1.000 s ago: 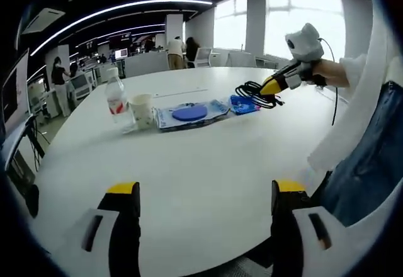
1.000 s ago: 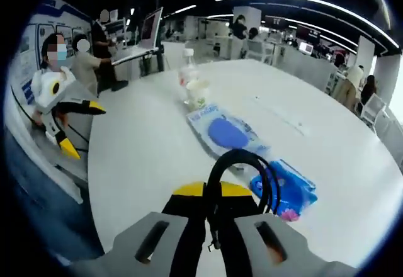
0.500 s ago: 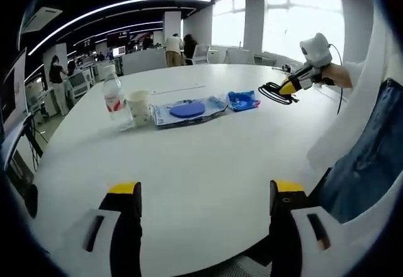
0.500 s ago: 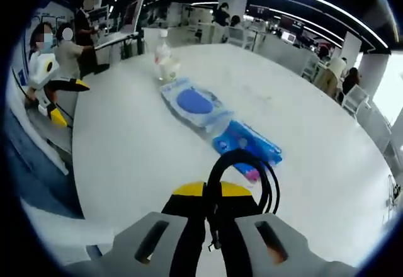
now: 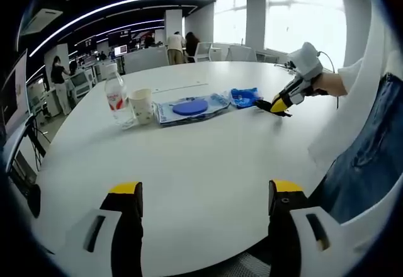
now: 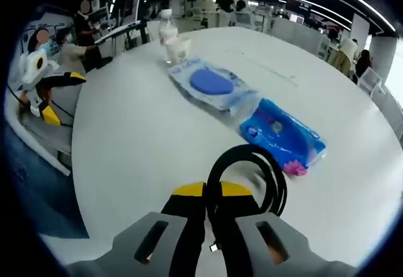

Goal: Arrange the tabletop items into an orderly group along one side of the table until the central work area is clear of visible clutter.

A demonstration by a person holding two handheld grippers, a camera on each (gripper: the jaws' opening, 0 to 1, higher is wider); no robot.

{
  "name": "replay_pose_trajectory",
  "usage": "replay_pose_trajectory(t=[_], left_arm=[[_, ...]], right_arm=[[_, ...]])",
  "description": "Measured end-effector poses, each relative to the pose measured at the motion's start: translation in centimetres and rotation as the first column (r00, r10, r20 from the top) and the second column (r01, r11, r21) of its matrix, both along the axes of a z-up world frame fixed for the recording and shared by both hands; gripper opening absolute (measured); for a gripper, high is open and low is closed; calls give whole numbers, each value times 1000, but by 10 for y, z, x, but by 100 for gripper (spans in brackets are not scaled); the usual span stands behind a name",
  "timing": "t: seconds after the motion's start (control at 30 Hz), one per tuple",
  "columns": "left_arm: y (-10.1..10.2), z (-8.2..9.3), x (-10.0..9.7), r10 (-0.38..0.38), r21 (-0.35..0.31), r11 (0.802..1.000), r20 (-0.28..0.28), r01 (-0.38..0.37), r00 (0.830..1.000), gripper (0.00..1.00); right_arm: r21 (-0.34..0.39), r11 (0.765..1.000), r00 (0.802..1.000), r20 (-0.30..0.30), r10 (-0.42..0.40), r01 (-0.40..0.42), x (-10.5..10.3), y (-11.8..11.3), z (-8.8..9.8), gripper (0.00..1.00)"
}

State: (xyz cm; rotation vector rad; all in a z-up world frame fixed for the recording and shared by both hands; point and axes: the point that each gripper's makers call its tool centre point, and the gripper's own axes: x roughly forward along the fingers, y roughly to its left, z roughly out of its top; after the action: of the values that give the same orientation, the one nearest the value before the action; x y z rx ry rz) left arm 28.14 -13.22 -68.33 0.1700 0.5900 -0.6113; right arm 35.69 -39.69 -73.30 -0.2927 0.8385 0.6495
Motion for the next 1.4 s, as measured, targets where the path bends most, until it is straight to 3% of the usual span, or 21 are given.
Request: replay_pose_trajectory(t=[0.47,0.97,1.07,1.13,1.23,1.3,1.4], left_arm=[[2,-5,-1,8,12,1000,-23,-8,1000,82],[-4,-6,-5,-25,13,1000,-34,26,999,82],[-5,-6,-5,-30,13,999,-33,31,999,83],[-5,-7,-6,-29,14,999,-36,29,999,83],[-4,-7,-5,-23,11,1000,-37,23,999,84],[-4,-6,-4,-17,5,1000,-34,17,999,85],[-3,-7,-4,-4,-10,1000,-43,3,999,87]], right_arm=[[103,994,996,-82,-30,38,-2,7,-19,5],[114,993,997,-69,-18,26,-2,14,-24,12],[184,982,998,-49,-35,44,0,24,-16,25],[201,979,999,-31,-21,26,-2,29,-7,40],[229,973,999,44,-2,-8,-1,35,8,65],[277,960,998,45,-45,31,-4,36,19,76],[326,941,993,44,-109,89,-5,31,28,83]])
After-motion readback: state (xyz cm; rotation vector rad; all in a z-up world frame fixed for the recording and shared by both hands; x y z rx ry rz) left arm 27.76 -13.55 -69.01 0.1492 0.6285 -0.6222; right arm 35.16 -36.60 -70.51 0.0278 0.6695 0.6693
